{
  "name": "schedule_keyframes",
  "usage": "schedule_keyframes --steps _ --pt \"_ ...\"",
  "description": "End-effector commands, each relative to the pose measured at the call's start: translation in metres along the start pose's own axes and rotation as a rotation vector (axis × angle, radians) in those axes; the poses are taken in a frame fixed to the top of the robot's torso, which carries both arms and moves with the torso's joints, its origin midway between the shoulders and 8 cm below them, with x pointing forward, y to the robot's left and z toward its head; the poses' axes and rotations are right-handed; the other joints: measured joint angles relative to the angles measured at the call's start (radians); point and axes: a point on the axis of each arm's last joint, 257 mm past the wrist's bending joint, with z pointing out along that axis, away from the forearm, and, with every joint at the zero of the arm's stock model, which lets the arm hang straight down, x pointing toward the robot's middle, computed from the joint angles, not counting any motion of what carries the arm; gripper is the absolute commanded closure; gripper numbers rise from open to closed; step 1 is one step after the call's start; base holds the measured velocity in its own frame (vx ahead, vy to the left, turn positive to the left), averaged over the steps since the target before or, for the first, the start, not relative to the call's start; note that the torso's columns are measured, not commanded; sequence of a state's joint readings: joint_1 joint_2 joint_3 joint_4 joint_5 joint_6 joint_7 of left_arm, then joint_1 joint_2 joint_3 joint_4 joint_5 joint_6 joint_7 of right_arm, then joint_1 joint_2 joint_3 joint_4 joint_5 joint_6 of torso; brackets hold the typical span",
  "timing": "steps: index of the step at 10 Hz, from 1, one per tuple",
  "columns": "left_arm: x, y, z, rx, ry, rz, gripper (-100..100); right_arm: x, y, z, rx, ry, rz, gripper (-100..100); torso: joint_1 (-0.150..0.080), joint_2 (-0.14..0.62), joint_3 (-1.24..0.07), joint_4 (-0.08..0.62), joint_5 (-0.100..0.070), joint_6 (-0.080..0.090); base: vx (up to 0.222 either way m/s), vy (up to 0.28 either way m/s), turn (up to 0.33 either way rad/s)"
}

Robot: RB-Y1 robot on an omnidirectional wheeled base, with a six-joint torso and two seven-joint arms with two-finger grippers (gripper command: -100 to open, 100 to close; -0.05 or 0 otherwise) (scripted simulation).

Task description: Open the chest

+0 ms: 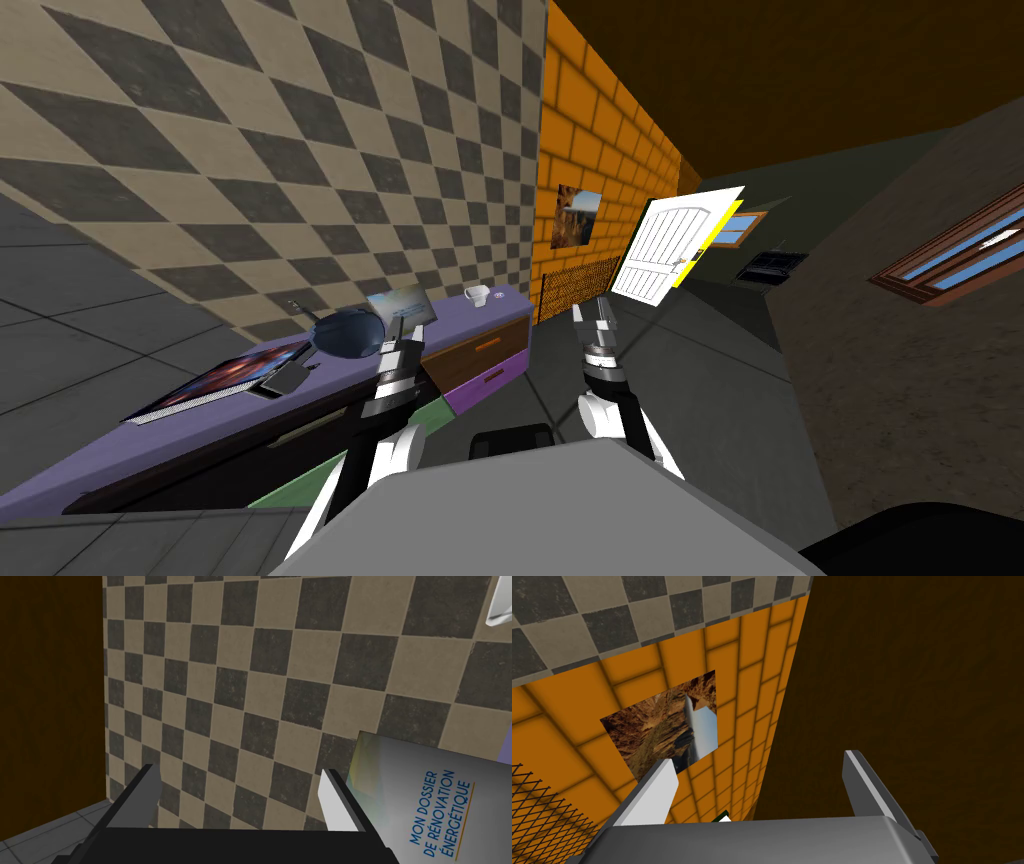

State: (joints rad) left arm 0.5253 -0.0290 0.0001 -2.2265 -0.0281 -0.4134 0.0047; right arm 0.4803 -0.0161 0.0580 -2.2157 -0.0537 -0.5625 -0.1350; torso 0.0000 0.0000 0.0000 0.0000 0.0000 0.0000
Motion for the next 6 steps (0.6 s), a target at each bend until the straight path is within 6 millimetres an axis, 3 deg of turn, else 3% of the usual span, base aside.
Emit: schedule_keyframes --steps 1,6 --pt "0.0000 0.0000 0.0000 0.000 0.000 0.000 0 0.0000 0.0000 0.0000 0.000 0.000 0.000 0 0.000 0.040 -0.082 0.041 0.000 0.000 0.000 0.000 0.000" --pt "0.0000 -0.0001 0.0000 0.000 0.000 0.000 0 0.0000 0.0001 0.0000 0.000 0.000 0.000 0 0.000 0.396 -0.792 0.396 0.000 0.000 0.000 0.000 0.000"
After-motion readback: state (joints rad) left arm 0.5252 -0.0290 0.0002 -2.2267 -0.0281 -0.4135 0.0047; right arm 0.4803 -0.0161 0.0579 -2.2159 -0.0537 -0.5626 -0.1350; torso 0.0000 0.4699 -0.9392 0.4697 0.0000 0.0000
